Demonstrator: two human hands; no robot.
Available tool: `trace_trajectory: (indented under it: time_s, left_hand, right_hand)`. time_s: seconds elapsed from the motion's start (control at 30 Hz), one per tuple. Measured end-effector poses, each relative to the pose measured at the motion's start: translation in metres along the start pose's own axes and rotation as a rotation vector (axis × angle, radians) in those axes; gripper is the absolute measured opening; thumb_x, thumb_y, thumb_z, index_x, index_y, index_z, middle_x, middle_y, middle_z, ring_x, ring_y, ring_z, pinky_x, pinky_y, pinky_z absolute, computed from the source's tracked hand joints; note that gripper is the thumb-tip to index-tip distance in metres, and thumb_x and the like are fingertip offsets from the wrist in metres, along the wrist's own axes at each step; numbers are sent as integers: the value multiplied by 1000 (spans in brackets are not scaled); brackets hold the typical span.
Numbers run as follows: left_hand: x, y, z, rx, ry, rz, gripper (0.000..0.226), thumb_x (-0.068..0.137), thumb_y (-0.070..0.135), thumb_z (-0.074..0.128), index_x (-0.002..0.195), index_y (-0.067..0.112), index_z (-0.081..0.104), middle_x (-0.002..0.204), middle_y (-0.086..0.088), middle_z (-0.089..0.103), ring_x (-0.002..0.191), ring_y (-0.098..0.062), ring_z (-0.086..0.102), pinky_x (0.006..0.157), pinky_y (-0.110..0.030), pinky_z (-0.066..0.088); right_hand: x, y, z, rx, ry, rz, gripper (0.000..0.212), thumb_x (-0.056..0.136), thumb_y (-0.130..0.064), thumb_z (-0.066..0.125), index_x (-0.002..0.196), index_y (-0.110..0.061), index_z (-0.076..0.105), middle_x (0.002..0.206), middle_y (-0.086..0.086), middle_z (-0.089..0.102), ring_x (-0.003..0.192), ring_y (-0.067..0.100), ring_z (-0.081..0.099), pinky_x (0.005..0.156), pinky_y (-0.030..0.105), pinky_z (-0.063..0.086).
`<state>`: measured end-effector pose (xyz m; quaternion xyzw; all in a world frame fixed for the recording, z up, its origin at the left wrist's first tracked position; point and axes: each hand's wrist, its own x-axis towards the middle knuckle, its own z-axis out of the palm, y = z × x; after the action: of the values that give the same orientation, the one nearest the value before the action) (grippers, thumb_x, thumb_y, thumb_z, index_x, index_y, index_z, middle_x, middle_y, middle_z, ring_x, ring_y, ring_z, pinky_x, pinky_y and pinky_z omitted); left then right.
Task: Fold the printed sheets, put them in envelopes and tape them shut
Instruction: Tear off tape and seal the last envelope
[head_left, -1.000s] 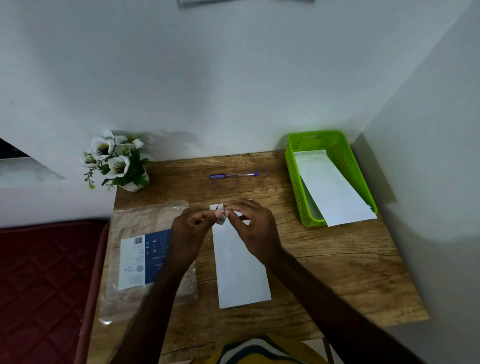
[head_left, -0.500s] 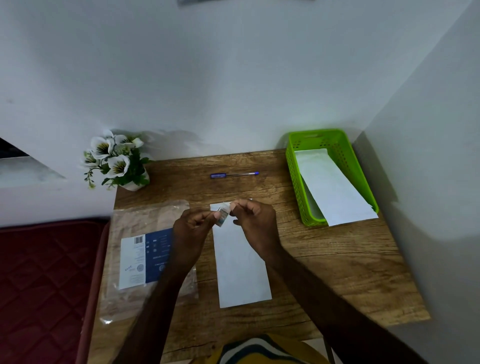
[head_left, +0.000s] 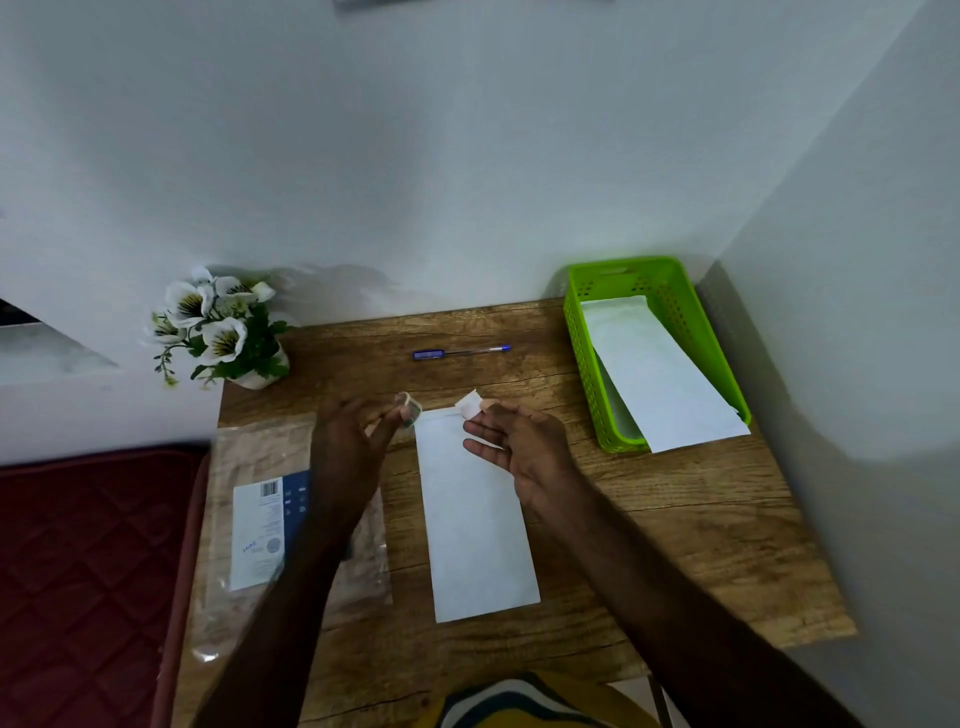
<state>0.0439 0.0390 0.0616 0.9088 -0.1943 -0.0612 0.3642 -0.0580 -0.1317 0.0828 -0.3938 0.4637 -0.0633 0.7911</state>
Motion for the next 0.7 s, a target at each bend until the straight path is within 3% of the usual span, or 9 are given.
trace_trajectory:
  time_s: [0.07,0.17,0.33,0.47,0.57,0.7]
  left_hand:
    - [17,-4,2,225,67,99,23,95,29,69,108,11,75,111,-9,68,114,-30,55,93,-43,41]
    - [40,-6,5,370,92,127,27,92,25,73,107,3,69,111,-17,64,113,-37,53,88,-47,46]
    - [55,-25,16,567,61,184,18,93,21,67,107,11,73,114,-21,61,112,-43,51,84,-52,50]
    - [53,-38,21,506,156,204,23,95,26,68,108,7,69,113,-21,63,111,-40,52,88,-52,50]
    - [34,-36,29,456,289,460,26,100,29,64,112,6,67,111,-20,66,106,-36,59,89,-50,50]
    - [-5,-16,49,357,247,596,39,95,46,67,108,10,70,109,-14,69,105,-31,63,96,-42,45]
  right_hand:
    - [-1,2,-3,7,6,-10,16,96,-8,68,112,-5,70,106,14,78,90,22,78,75,37,65]
    - [-3,5,-6,4,18,-7,17,97,-9,68,112,-5,71,106,14,78,92,23,78,77,38,65]
    - [-6,13,-4,-8,25,-5,16,97,-9,68,112,-3,72,104,13,78,92,23,78,75,36,65]
    - [-9,16,-1,41,29,12,14,95,-7,70,109,-4,72,104,13,78,94,24,78,75,37,65]
    - [-9,17,2,87,46,31,14,95,-6,70,109,-4,71,107,14,77,96,25,77,81,40,64]
    - [-8,18,6,159,71,46,18,95,-6,70,112,0,70,107,17,77,99,28,76,84,41,64]
